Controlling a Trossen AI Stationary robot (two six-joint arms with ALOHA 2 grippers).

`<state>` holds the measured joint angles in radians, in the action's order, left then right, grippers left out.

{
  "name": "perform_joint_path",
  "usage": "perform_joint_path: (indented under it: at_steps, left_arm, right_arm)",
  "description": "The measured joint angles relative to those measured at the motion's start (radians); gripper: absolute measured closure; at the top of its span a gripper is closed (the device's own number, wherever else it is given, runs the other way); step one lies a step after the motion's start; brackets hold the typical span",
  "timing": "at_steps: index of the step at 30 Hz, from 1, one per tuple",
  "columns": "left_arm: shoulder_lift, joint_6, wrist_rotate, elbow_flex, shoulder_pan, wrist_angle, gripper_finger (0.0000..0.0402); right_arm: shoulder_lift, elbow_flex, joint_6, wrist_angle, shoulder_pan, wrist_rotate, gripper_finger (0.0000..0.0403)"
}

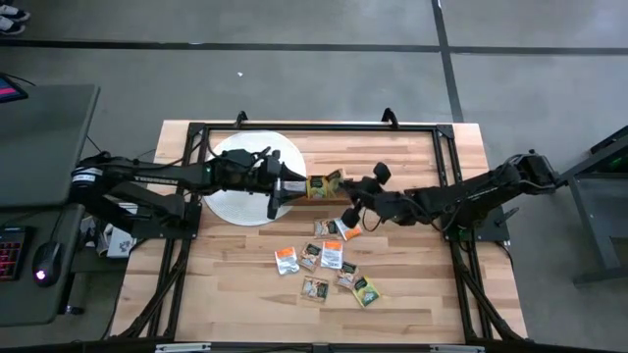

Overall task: Pick & Place Tea
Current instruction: Put the yellow tea bag into the middle section of the wooden organizer

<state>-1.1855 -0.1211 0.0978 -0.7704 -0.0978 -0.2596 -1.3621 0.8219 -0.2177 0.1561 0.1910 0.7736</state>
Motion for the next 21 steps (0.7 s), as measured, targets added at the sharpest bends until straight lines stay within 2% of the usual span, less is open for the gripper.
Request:
perform_joint_path:
  at_steps: [3,14,21]
  left_arm:
    - [-0.025,0.000,0.000,0.002,0.000,-0.015,0.0199]
    - [-0.039,-0.015,-0.049,0.002,0.000,-0.070,0.0199]
    - [-0.038,-0.015,-0.108,0.002,0.000,-0.114,0.0199]
  right_arm:
    - [0.000,0.001,0.043,0.066,-0.023,-0.007,0.0402]
    - [0.000,0.002,0.132,0.216,-0.089,-0.149,0.0402]
    - [0.000,0.002,0.149,0.253,-0.108,-0.199,0.0402]
